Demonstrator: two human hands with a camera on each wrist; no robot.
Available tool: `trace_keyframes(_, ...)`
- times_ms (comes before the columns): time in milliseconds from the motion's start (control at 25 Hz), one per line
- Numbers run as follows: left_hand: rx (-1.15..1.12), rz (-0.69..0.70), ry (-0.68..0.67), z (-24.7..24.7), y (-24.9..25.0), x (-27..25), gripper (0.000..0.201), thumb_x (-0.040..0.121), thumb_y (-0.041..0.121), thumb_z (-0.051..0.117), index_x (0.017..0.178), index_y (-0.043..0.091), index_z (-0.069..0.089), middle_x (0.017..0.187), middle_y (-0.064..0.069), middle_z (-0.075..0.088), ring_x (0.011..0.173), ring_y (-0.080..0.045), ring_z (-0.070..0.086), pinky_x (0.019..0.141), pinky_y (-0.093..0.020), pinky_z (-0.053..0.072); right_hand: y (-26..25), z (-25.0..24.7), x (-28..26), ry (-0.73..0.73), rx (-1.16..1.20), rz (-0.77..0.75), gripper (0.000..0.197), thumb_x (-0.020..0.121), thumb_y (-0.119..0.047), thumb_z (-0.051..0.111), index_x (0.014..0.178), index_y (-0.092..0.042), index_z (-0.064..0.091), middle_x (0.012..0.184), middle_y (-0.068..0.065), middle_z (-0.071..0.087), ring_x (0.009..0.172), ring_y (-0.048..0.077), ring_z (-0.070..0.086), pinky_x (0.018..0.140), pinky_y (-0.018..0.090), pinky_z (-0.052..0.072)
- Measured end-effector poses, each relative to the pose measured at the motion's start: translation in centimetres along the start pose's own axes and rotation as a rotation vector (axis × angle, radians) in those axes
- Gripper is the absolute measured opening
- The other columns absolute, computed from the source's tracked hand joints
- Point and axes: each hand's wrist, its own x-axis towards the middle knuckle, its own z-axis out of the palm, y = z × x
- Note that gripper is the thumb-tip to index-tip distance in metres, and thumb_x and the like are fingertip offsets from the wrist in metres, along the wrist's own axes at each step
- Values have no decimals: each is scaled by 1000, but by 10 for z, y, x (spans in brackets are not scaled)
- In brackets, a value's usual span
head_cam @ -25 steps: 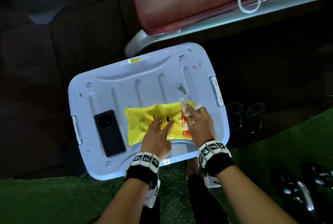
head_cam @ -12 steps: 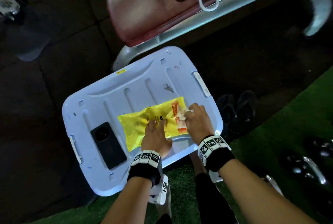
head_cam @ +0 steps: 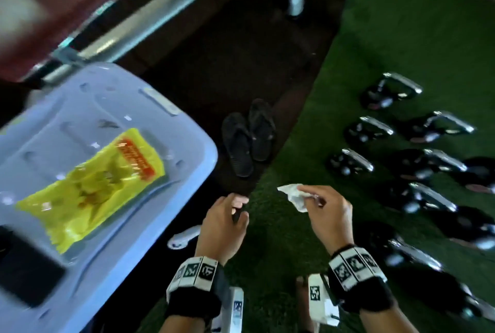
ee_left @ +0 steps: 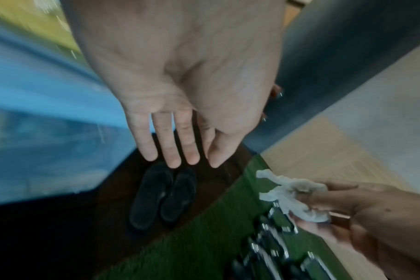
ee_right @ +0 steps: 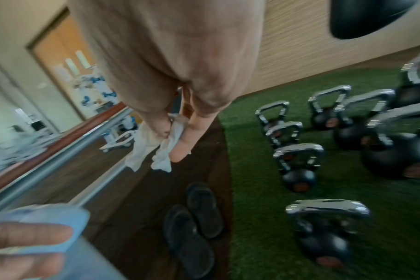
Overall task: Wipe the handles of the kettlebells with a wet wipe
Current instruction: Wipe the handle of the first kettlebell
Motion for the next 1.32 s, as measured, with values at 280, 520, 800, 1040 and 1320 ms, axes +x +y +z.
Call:
trace_keyframes(280,2,8,-290,234,-43,94,34,90,12,68,122,25,64,120,0,68,98,-11,68,84,-23,55,226,-39,20,66,28,112,36,78,-1,72,103,-27,78,107,-14,70,96,2,68,80,15,53)
trace_keyframes(520,-44,93,-265,365,-97,185,87,71,38,89,145,32,43,145,9,48,129,-12,51,105,-36,48,332,-14,49,79,-27,-223,30,81,-3,78,104,-23,79,102,-10,73,87,0,67,75,10,50)
trace_keyframes(800,-84,426,-238,424,-118,254,69,45,57,94,106,52,63,106,32,70,101,18,61,92,-10,49,378,10,57,226,-86,-388,23,80,-8,79,93,-26,80,100,-15,64,89,3,65,78,13,52)
trace_keyframes(1040,42,574,-274,429,-118,274,75,49,61,94,115,35,68,108,20,74,107,7,65,100,-29,52,395,38,53,417,-118,-463,15,79,-10,78,92,-18,81,103,-6,58,80,2,63,75,13,53)
trace_keyframes(1320,96,566,-250,428,-111,262,50,53,58,90,96,51,67,92,28,72,91,13,65,78,-16,47,381,62,61,443,-158,-551,5,81,-12,80,84,-16,80,100,-3,66,88,15,63,81,28,55)
